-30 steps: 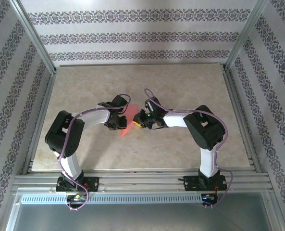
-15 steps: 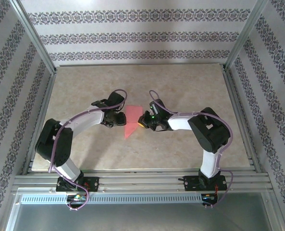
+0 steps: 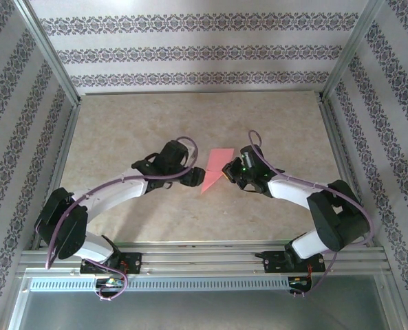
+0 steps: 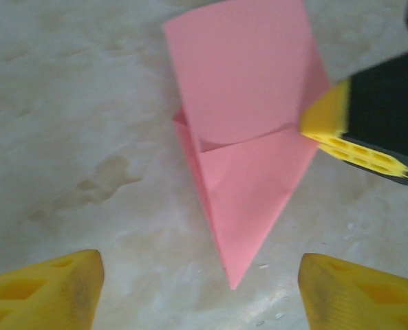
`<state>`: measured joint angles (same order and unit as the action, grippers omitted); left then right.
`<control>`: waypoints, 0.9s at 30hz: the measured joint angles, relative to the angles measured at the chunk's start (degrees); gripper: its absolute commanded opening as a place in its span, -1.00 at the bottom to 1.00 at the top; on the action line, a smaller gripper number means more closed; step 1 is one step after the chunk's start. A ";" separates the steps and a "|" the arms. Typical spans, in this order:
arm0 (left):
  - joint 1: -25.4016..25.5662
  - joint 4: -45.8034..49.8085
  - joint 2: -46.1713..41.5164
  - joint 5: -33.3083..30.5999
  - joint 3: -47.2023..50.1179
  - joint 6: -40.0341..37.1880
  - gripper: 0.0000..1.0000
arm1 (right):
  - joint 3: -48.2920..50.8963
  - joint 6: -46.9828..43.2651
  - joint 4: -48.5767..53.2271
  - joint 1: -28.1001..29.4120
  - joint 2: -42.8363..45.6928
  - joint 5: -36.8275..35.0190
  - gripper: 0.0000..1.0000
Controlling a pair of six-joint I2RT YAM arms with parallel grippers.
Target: Fold a paper plane with a square sheet of paper (pick it up from the middle)
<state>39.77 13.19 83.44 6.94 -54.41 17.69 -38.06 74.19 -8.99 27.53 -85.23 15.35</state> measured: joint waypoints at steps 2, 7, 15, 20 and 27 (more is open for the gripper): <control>1.55 -4.11 -0.70 0.04 2.43 -2.29 0.61 | -0.48 0.83 1.09 0.11 0.13 -0.76 -0.94; 2.12 -12.55 -1.73 0.39 8.28 -6.71 0.62 | -3.43 3.13 1.99 0.28 -2.51 -0.98 -0.93; 4.13 -22.43 2.84 2.29 11.15 -20.68 0.59 | -5.31 8.50 2.01 1.22 -6.43 -0.74 -0.93; 4.33 -26.05 8.31 3.19 11.37 -29.68 0.43 | -5.44 11.17 2.12 1.22 -6.43 -0.57 -0.93; 4.39 -31.01 14.29 2.86 11.30 -37.31 0.18 | -5.84 12.76 2.99 1.20 -6.45 0.76 -0.93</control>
<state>44.16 -17.82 97.73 9.80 -43.11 -19.62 -43.90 86.96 -6.00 28.73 -91.68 16.12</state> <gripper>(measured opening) 0.614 0.065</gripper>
